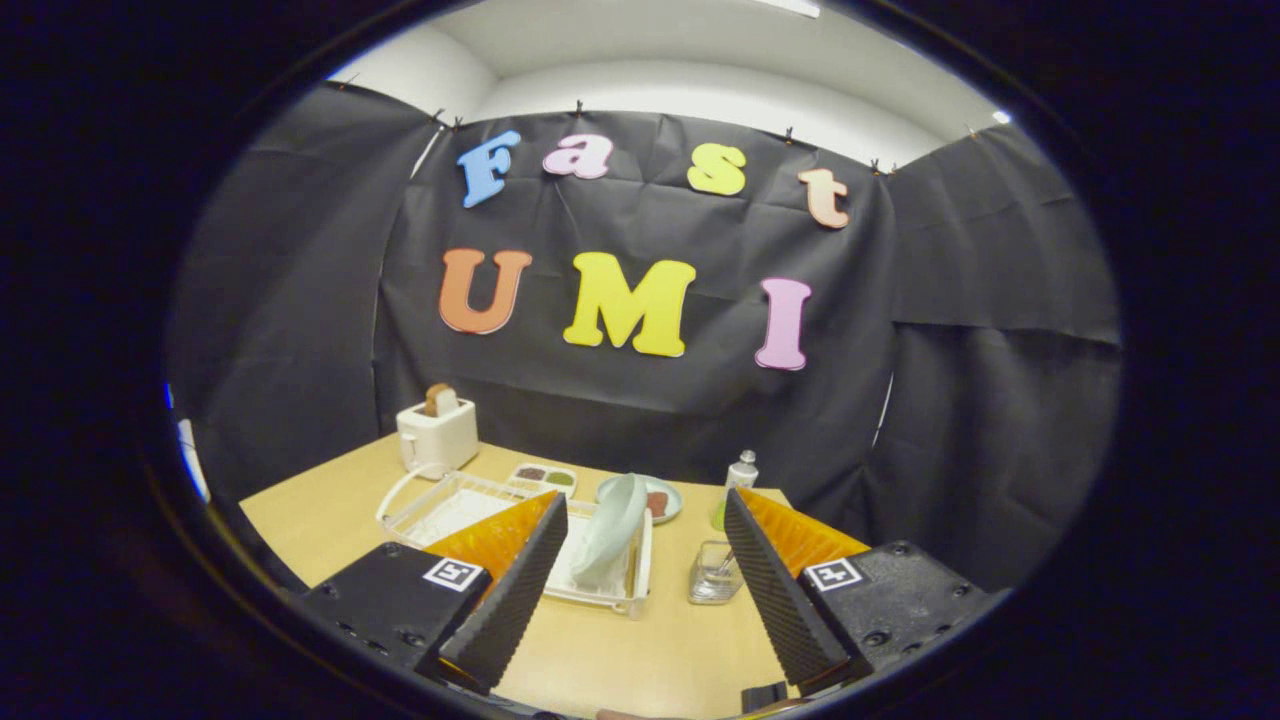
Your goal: Take the plate from the dish rack, then take the spoon from the basket and place it into the plate.
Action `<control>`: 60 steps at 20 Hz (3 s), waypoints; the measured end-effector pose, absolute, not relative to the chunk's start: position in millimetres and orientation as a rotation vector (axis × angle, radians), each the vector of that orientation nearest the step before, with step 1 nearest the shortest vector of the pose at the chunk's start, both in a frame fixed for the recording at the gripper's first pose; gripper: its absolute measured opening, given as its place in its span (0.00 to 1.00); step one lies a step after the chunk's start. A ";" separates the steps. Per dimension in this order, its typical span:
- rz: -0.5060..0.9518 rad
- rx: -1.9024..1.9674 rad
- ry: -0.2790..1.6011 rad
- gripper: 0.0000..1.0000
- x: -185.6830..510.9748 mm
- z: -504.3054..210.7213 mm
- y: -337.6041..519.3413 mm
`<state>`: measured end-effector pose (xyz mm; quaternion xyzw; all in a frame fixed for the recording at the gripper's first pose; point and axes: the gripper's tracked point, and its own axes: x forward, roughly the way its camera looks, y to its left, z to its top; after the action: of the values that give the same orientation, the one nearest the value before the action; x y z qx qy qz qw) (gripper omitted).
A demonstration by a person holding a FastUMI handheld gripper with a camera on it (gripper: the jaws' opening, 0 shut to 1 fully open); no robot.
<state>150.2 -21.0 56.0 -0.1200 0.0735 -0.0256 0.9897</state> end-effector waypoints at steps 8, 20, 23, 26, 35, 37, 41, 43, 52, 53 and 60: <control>-0.128 -0.264 0.401 1.00 283.7 20.8 -30.9; -0.331 -0.345 0.759 0.87 384.6 -23.5 -36.5; -0.384 -0.385 0.914 0.86 372.2 -34.0 -39.2; -0.422 -0.418 0.979 0.76 374.9 -40.4 -39.7; -0.483 -0.559 0.912 0.06 376.6 -18.5 -32.5; -0.487 -0.579 0.905 0.06 374.7 -16.4 -27.4; -0.578 -0.653 0.797 0.06 374.3 18.1 -35.4; -0.577 -0.633 0.764 0.06 368.8 28.6 -28.4; -0.402 -0.435 0.778 0.06 296.2 32.5 -28.5; -0.377 -0.399 0.779 0.06 284.7 27.5 -30.9; -0.198 -0.188 0.844 0.06 200.1 -42.5 -42.6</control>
<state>200.1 -42.6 -42.5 -0.0909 0.4082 -0.0958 0.9033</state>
